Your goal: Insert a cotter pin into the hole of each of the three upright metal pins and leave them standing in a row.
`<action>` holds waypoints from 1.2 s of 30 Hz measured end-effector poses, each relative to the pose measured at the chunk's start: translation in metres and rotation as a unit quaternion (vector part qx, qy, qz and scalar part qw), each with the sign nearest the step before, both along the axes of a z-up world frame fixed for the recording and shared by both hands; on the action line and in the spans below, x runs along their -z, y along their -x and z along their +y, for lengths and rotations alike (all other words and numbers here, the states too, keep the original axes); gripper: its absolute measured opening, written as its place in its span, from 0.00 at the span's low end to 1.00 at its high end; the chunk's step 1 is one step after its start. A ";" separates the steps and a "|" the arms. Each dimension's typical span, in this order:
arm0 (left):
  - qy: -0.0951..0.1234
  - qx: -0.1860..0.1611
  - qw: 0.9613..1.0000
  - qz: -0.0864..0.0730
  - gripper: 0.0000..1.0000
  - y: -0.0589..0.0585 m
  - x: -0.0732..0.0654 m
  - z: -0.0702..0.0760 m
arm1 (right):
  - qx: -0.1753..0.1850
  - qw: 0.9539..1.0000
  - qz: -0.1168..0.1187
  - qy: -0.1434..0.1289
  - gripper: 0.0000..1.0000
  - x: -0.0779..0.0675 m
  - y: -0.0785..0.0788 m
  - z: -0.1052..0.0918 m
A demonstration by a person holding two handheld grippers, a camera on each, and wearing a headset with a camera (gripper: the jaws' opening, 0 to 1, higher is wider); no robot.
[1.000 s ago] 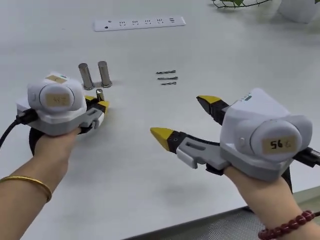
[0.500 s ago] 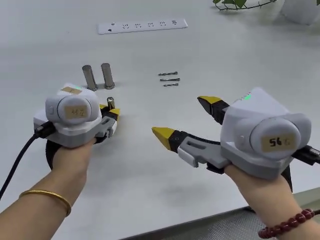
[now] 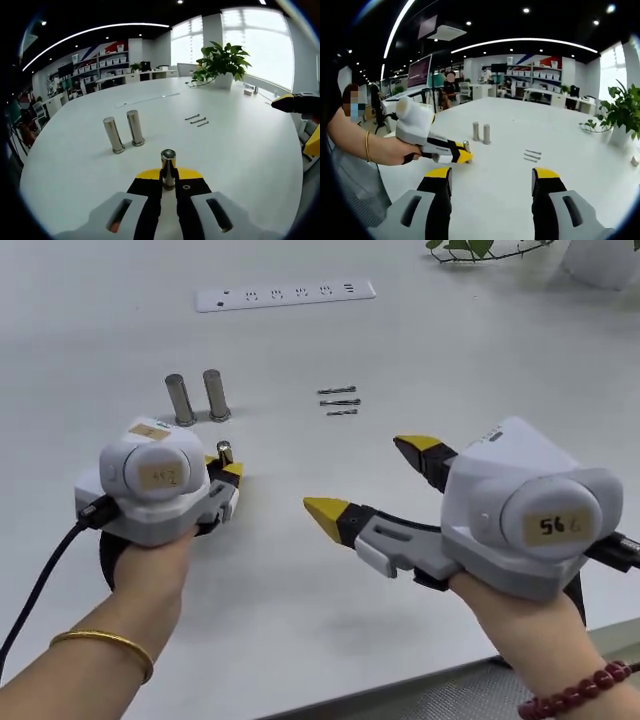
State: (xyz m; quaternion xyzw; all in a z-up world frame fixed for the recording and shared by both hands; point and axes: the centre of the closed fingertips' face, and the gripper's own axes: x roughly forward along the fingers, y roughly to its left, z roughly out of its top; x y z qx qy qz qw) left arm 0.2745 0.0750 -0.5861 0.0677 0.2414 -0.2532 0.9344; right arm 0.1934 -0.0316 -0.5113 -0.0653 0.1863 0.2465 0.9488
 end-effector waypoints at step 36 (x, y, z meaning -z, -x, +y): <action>0.035 0.020 0.999 -0.002 0.60 0.028 -0.037 0.024 | -0.058 0.996 0.045 0.046 0.46 0.003 -0.040 -0.021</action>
